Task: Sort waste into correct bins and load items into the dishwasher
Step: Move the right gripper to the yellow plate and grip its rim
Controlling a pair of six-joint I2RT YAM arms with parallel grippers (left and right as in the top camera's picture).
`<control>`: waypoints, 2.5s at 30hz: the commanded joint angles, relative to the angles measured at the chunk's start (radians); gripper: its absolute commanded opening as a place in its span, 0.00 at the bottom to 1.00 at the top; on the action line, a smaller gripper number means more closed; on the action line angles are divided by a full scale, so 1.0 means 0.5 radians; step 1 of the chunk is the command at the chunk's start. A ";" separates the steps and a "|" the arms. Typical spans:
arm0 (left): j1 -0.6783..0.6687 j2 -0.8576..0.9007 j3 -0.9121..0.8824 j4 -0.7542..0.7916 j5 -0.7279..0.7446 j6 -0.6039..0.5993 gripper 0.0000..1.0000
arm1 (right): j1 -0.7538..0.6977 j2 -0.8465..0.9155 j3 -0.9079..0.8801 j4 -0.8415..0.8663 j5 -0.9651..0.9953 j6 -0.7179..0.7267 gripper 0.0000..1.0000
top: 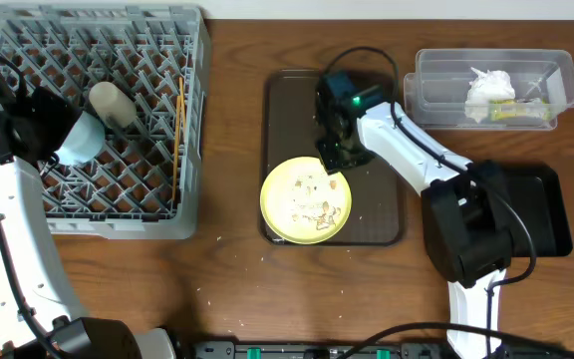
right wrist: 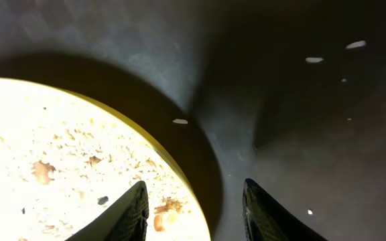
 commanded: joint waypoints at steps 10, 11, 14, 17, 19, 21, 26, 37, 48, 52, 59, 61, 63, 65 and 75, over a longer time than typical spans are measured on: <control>0.005 0.007 0.021 -0.005 -0.011 -0.010 0.96 | -0.015 0.014 -0.024 0.056 0.105 -0.069 0.35; 0.005 0.007 0.021 -0.005 -0.011 -0.010 0.96 | -0.015 0.014 -0.031 0.056 0.105 -0.056 0.35; 0.005 0.007 0.021 -0.005 -0.011 -0.010 0.96 | -0.016 0.014 -0.044 0.054 0.107 -0.057 0.34; 0.005 0.007 0.021 -0.005 -0.011 -0.010 0.96 | -0.024 0.014 -0.048 0.054 0.117 -0.056 0.32; 0.005 0.007 0.021 -0.005 -0.011 -0.010 0.96 | -0.031 0.014 -0.048 0.054 0.194 0.005 0.31; 0.005 0.007 0.021 -0.005 -0.011 -0.010 0.96 | -0.040 0.014 -0.048 0.037 0.346 0.148 0.32; 0.005 0.007 0.021 -0.005 -0.011 -0.010 0.96 | -0.130 0.014 -0.048 0.024 0.542 0.237 0.39; 0.005 0.007 0.021 -0.005 -0.011 -0.010 0.97 | -0.472 0.008 0.053 0.105 0.404 0.220 0.41; 0.005 0.007 0.021 -0.005 -0.011 -0.010 0.96 | -0.277 -0.047 0.396 -0.156 -0.047 0.018 0.54; 0.005 0.007 0.021 -0.005 -0.011 -0.010 0.96 | -0.071 -0.043 0.361 -0.159 -0.108 0.071 0.42; 0.005 0.007 0.021 -0.005 -0.011 -0.010 0.96 | 0.314 -0.024 0.211 -0.020 0.426 0.386 0.56; 0.005 0.007 0.021 -0.005 -0.011 -0.010 0.97 | 0.401 -0.018 0.156 0.056 0.499 0.401 0.61; 0.005 0.007 0.021 -0.005 -0.011 -0.010 0.96 | 0.462 -0.018 0.108 0.081 0.641 0.472 0.63; 0.005 0.007 0.021 -0.005 -0.011 -0.010 0.96 | 0.508 -0.018 0.080 0.076 0.818 0.562 0.63; 0.005 0.007 0.021 -0.005 -0.011 -0.010 0.97 | 0.537 -0.016 -0.031 0.178 0.826 0.695 0.49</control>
